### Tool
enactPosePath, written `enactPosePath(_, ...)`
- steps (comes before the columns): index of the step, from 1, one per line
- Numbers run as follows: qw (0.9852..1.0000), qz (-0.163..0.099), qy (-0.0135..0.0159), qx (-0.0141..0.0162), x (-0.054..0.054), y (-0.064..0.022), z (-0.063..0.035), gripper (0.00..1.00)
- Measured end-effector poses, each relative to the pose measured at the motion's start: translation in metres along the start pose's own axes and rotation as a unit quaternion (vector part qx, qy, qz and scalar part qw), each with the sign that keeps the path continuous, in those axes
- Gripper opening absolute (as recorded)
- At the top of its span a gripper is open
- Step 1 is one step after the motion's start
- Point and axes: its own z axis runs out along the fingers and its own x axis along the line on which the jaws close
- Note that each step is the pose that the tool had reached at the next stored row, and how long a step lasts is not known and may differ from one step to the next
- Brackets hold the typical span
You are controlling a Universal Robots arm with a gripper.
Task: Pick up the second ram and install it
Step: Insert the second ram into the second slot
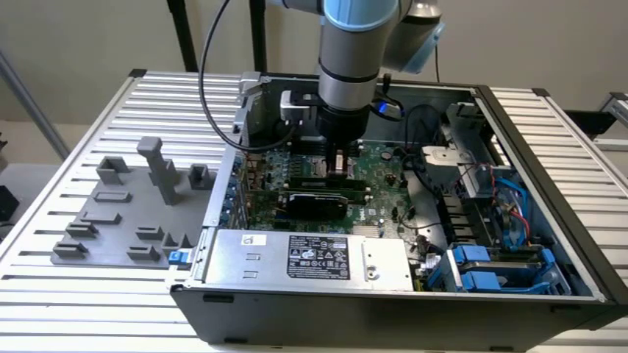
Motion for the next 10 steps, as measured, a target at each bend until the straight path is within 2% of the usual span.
enactPosePath(2,1.0000,0.000,-0.0002,0.0001,0.000,0.0000,0.0002,0.00)
enactPosePath(3,1.0000,0.000,-0.0003,0.0001,0.000,0.0000,0.0003,1.00)
enactPosePath(6,1.0000,0.000,-0.0005,0.0001,0.000,0.0000,-0.0027,1.00)
enactPosePath(10,1.0000,0.000,-0.0009,0.0001,0.000,0.0001,-0.0180,1.00)
